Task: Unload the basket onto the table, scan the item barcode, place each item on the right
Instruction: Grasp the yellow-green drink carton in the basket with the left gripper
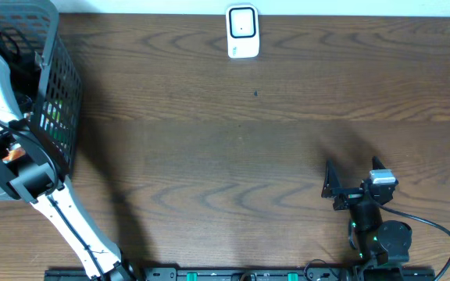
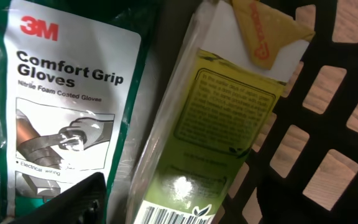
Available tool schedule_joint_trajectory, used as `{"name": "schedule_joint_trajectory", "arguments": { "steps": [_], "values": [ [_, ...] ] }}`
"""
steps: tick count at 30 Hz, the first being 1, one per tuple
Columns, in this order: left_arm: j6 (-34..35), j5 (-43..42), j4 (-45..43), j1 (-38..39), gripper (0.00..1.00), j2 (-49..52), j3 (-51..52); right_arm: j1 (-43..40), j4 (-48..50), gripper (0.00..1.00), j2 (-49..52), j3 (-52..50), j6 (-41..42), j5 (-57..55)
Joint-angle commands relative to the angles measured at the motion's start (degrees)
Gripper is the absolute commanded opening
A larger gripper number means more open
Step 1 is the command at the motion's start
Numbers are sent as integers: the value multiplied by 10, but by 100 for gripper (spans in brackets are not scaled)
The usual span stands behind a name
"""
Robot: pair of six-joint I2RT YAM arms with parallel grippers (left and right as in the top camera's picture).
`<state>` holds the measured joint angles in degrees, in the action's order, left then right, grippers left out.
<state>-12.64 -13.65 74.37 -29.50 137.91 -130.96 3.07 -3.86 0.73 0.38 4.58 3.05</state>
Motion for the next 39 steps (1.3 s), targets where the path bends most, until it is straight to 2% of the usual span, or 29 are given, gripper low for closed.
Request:
{"name": "schedule_joint_trajectory", "arguments": {
  "steps": [1, 7, 20, 31, 39],
  "values": [
    [3, -24, 1, -2, 84, 12, -18, 3, -2, 99, -2, -1, 7, 2],
    [3, -24, -7, -3, 99, -31, -19, 3, -2, 99, -2, -1, 7, 2],
    [11, -30, -14, -5, 99, -107, -21, 3, -2, 99, -2, -1, 7, 2],
    [-9, -22, -4, 17, 99, -69, 13, 3, -2, 99, -2, -1, 7, 2],
    [-6, -22, -34, 27, 99, -32, 53, 3, -2, 99, -2, -1, 7, 2]
  ]
}}
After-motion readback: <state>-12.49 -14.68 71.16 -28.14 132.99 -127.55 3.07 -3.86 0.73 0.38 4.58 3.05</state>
